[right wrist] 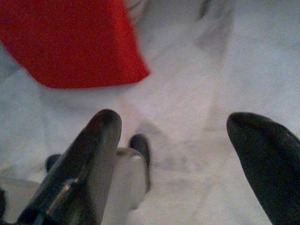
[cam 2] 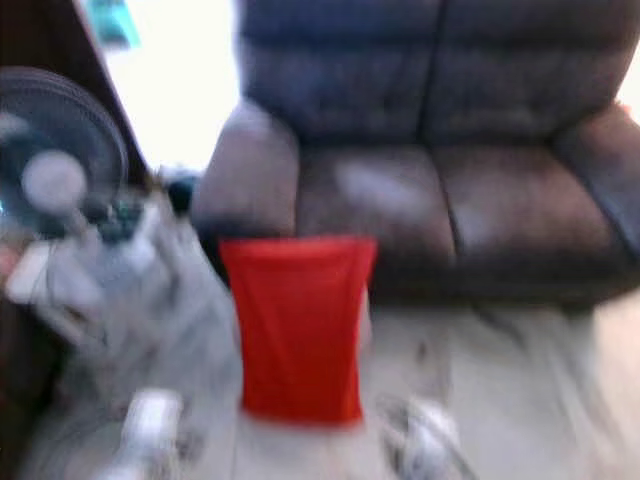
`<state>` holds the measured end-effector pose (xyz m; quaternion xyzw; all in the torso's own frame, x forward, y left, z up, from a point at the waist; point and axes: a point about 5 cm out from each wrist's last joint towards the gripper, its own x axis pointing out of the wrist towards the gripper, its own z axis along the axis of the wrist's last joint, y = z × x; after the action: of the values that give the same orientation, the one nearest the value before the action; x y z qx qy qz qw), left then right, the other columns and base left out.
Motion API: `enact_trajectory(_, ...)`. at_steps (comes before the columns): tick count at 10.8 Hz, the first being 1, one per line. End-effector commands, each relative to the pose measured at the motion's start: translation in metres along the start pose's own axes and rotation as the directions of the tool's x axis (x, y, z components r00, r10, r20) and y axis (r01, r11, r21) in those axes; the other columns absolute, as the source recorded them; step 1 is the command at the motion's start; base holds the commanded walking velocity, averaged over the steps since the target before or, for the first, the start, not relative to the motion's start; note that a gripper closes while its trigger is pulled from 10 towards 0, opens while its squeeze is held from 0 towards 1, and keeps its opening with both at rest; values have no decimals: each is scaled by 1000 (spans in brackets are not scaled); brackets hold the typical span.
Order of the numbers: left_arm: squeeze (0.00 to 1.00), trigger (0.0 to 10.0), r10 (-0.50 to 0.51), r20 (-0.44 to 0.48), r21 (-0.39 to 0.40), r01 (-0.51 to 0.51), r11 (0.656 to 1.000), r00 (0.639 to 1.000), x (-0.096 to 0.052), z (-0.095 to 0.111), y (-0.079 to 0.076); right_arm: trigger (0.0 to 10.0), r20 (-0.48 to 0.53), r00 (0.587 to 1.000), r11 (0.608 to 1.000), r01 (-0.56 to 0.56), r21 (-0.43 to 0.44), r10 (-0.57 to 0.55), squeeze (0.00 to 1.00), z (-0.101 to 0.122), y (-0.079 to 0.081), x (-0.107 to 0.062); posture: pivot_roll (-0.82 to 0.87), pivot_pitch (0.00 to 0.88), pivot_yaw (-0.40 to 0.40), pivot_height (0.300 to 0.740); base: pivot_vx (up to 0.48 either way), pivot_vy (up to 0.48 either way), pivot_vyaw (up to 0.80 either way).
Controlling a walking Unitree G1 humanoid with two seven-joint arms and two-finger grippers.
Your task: Move the pillow to the sofa from floor
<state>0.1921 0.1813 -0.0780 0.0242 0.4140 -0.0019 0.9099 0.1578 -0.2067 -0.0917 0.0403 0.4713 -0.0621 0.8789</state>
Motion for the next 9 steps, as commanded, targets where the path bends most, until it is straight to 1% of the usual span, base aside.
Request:
enact_trajectory(1,0,10000,42,-32,9,-42,999,999,-3,-7,16,10000,25,999,1000,-29,7,29,0,4,9,1,0,54,-39,740,296,0,0)
enact_trajectory(2,0,10000,48,-28,3,-48,999,998,-3,-7,17,10000,29,999,1000,-25,11,25,0,3,4,0,1,60,-39,740,296,0,0)
enact_trajectory(4,0,10000,55,-28,-1,-55,998,998,-3,-7,19,10000,36,999,1000,-26,13,26,0,3,1,0,2,71,-40,740,296,0,0)
enact_trajectory(5,0,10000,59,-29,-3,-59,998,998,-3,-7,20,10000,41,999,1000,-27,14,26,0,5,2,0,3,77,-39,740,292,0,0)
enact_trajectory(6,0,10000,60,-29,-4,-60,998,998,-3,-7,21,10000,51,998,999,-35,13,35,0,10,11,2,2,80,-38,740,296,0,0)
enact_trajectory(7,0,10000,62,-28,-2,-62,998,998,-3,-6,21,10000,62,997,999,-50,14,50,0,20,28,5,2,82,-38,740,296,0,0)
enact_trajectory(8,0,10000,63,-27,1,-63,998,998,-3,-6,22,10000,66,996,998,-58,11,57,0,26,38,7,2,84,-38,740,292,0,0)
enact_trajectory(9,0,10000,64,-23,0,-64,998,998,-3,-5,23,10000,68,996,998,-62,14,61,0,27,41,7,0,90,-36,740,296,0,0)
